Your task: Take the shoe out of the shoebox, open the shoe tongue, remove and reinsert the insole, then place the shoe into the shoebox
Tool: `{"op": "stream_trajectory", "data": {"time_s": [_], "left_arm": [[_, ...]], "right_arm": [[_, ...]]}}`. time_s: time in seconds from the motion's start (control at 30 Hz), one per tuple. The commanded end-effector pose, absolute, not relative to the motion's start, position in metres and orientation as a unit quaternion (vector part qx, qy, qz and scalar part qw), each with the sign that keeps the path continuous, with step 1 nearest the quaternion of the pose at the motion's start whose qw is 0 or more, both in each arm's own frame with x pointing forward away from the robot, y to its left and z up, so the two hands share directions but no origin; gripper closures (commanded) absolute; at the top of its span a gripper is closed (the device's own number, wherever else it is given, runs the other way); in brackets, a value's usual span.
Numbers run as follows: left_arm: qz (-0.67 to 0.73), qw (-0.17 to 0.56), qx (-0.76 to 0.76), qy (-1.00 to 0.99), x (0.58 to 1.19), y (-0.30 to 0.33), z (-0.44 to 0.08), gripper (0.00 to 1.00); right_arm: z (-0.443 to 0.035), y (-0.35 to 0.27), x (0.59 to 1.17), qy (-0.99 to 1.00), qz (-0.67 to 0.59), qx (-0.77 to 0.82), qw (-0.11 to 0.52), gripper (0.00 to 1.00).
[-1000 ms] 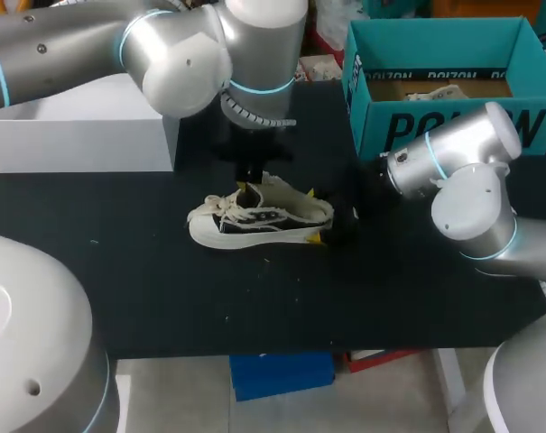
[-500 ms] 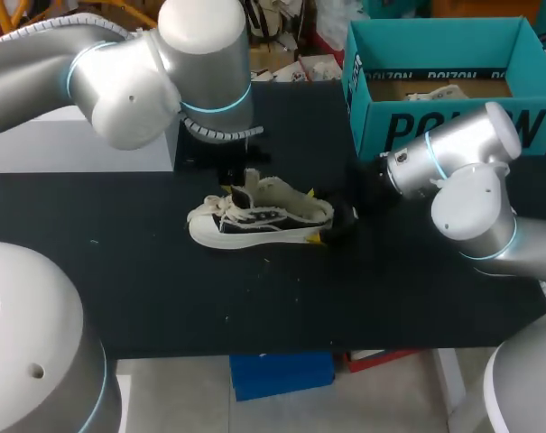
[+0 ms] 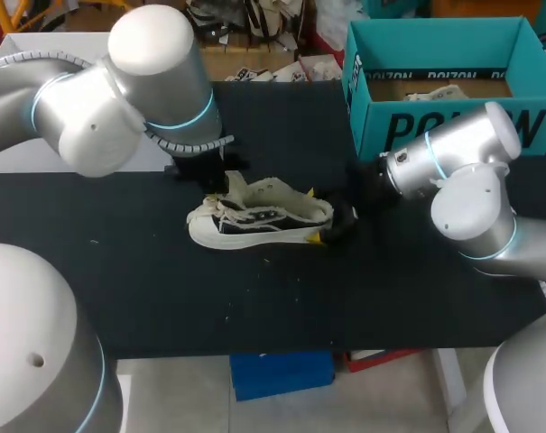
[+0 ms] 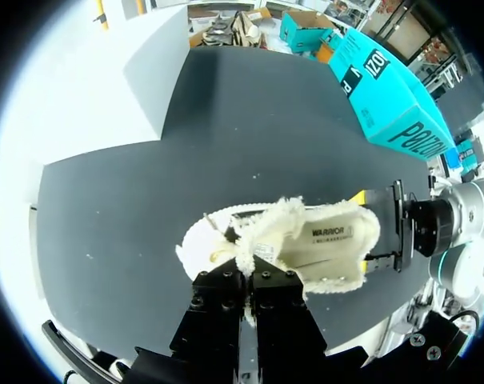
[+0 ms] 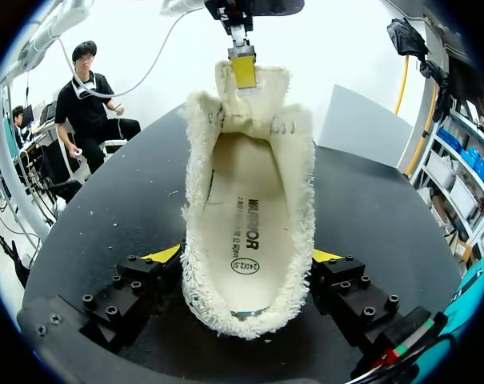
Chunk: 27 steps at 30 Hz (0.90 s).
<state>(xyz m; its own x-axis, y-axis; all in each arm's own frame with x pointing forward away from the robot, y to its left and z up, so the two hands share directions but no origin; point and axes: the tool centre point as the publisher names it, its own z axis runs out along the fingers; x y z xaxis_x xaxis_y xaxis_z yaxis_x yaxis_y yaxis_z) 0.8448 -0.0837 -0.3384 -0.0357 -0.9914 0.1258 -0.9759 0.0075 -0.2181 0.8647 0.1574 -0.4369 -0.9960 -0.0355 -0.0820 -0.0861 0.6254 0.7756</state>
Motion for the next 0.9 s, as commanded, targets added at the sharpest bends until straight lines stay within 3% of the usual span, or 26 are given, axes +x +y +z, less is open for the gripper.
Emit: {"op": "stream_trajectory", "data": {"time_s": [0.03,0.4,0.5,0.53,0.57,0.6,0.63,0.9], "left_arm": [[-0.139,0.016,-0.693,0.708,0.844,-0.075,-0.342,1.0],[-0.111,0.009,-0.697,0.709,0.845,-0.069,-0.359,0.99],[-0.108,0.008,-0.695,0.71,0.846,-0.07,-0.362,0.82],[-0.107,0.008,-0.695,0.711,0.847,-0.07,-0.362,0.67],[-0.107,0.008,-0.695,0.711,0.848,-0.07,-0.362,0.53],[-0.107,0.008,-0.695,0.711,0.848,-0.071,-0.362,0.11],[-0.108,0.007,-0.692,0.714,0.849,-0.072,-0.361,0.0],[-0.14,-0.063,-0.635,0.757,0.852,-0.08,-0.339,0.0]], "right_arm": [[-0.441,0.159,0.866,0.901,0.431,-0.033,0.029,1.0],[-0.441,0.159,0.866,0.901,0.431,-0.033,0.029,1.0],[-0.441,0.159,0.866,0.901,0.431,-0.033,0.029,1.0],[-0.441,0.159,0.866,0.901,0.431,-0.033,0.029,1.0],[-0.441,0.159,0.866,0.901,0.431,-0.033,0.029,1.0],[-0.441,0.159,0.866,0.901,0.431,-0.033,0.029,1.0],[-0.441,0.159,0.866,0.901,0.431,-0.033,0.029,1.0],[-0.441,0.159,0.866,0.901,0.431,-0.033,0.029,1.0]]}}
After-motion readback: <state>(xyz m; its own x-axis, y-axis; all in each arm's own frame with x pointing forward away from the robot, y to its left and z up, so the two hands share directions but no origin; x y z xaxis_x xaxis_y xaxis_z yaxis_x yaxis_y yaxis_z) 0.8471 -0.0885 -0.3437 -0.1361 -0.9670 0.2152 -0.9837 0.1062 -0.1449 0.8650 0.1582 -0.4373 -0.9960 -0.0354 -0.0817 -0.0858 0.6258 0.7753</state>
